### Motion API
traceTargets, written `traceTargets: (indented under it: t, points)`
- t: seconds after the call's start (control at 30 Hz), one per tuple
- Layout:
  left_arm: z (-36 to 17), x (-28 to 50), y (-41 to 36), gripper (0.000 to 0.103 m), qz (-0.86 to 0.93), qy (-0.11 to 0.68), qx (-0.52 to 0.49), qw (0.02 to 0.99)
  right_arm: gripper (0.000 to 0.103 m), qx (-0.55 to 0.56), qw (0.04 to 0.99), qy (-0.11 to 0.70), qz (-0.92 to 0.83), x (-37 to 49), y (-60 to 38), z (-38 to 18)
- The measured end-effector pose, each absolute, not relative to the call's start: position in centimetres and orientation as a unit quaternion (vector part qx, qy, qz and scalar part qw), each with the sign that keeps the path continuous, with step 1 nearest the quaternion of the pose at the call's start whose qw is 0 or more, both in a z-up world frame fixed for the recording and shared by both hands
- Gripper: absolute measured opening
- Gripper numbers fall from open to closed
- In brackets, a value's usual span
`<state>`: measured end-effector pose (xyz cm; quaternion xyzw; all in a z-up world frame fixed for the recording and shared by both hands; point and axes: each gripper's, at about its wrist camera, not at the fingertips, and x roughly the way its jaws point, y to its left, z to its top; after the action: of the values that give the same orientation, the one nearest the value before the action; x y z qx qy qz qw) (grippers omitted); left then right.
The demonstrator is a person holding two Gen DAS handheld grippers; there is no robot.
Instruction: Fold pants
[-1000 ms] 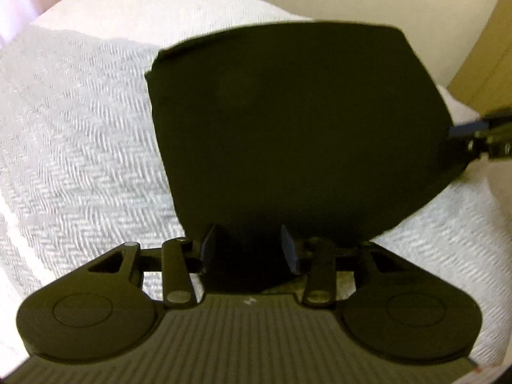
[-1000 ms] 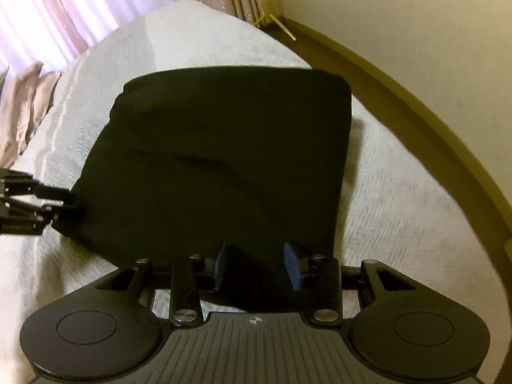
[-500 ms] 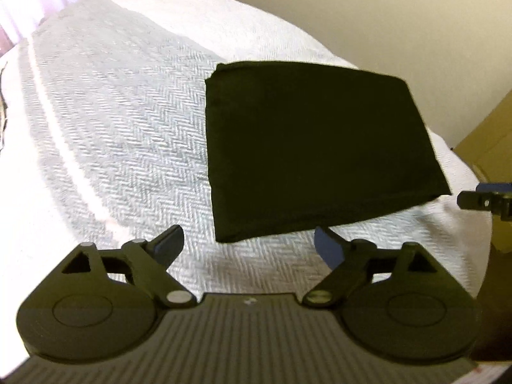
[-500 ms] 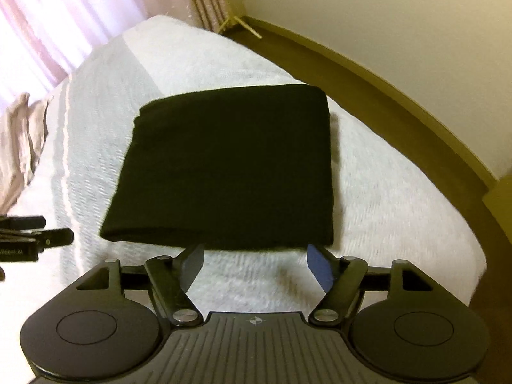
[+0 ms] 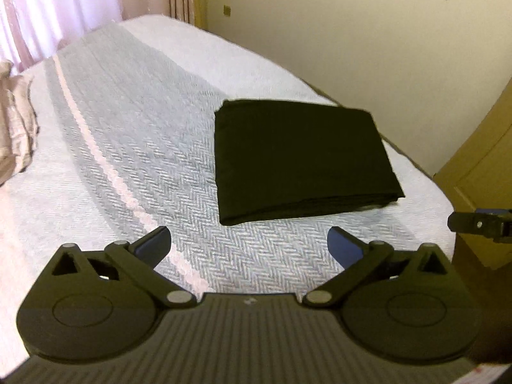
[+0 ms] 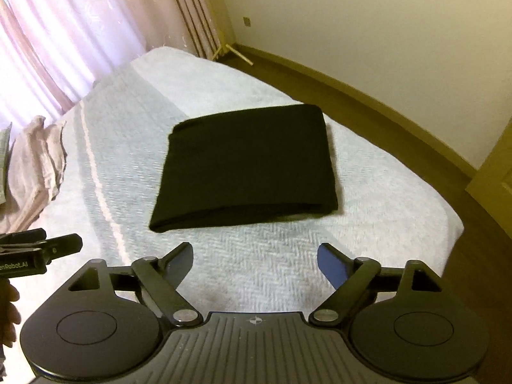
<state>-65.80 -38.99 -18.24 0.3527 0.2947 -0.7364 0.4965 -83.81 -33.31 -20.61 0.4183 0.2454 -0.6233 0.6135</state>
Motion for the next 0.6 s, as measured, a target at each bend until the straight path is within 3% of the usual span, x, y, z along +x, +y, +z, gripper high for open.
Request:
traceTargets:
  t: [0.6]
  points:
    - [-10.6, -61.3, -27.2, 0.102, -0.747, 0.274, 0.325, 0.511, 0.087, 0.401, 0.605, 0.225, -0.650, -78.0, -23.6, -14.8]
